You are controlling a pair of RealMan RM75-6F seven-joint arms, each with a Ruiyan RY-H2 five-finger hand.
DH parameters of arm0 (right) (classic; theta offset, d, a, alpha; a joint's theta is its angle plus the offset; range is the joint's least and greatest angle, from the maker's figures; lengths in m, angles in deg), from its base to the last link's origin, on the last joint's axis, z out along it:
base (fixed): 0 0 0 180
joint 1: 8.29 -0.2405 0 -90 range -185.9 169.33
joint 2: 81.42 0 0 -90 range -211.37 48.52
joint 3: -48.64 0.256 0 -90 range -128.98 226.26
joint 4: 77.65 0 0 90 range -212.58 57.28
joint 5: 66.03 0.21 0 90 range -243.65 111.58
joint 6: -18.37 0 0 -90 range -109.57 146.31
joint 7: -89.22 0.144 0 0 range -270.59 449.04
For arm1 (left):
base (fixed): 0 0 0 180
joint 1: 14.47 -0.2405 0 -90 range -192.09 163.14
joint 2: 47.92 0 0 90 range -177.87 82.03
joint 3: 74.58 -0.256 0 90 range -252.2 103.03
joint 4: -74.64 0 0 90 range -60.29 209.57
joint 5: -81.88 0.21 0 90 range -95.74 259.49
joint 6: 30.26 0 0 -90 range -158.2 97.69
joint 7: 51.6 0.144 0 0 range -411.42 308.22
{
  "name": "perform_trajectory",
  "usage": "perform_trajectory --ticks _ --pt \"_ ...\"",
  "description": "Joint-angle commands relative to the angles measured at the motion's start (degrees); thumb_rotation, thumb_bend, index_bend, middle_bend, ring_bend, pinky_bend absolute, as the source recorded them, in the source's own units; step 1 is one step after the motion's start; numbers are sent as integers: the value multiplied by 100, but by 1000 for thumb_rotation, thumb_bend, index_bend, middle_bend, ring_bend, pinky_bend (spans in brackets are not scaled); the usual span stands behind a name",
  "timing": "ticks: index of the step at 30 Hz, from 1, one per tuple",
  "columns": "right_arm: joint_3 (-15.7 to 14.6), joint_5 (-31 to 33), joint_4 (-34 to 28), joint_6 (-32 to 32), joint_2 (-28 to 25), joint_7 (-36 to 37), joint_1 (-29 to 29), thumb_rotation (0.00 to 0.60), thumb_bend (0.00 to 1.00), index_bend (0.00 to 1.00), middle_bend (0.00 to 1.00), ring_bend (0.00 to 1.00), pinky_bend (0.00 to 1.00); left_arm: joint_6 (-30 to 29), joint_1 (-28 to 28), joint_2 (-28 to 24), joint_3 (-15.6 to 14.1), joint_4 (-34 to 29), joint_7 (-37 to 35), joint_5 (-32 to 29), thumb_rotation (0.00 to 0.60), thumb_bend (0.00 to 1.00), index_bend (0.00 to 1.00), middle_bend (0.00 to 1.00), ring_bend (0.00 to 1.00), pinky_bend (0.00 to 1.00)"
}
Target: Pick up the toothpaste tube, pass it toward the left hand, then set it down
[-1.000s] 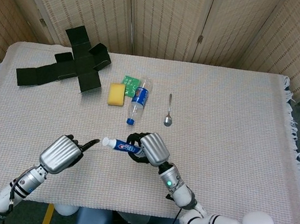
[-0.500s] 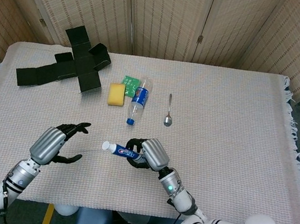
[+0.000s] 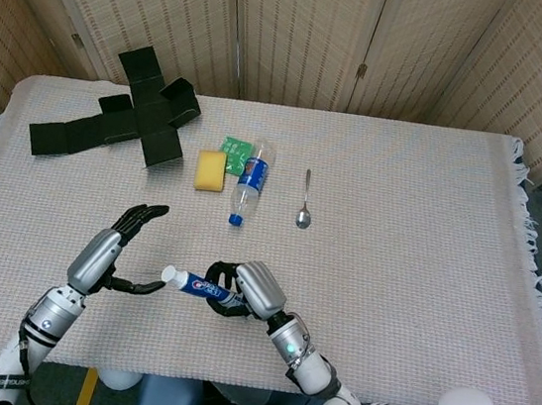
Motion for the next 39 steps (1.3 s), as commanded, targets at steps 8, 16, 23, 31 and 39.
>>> perform_trajectory --ticks 8,16,23,31,39 --pt "207 213 -200 128 175 -155 -59 600 780 829 719 767 656 62 151 440 -20 97 160 92 77 149 71 76 42 0" --pt "310 328 -261 144 424 -194 -86 600 782 837 726 775 664 80 188 765 -78 238 355 82 80 151 59 68 38 0" --pt "417 522 -332 25 722 -322 -18 600 807 857 738 787 674 33 188 967 -118 338 522 101 79 151 35 67 28 0" --pt "471 560 -249 -7 860 -448 10 600 807 858 740 792 674 52 201 1021 -113 377 549 49 80 151 29 64 26 0" --pt "401 663 -336 213 564 -553 90 600 806 858 740 794 674 -22 201 847 -11 372 476 24 78 151 24 64 26 0"
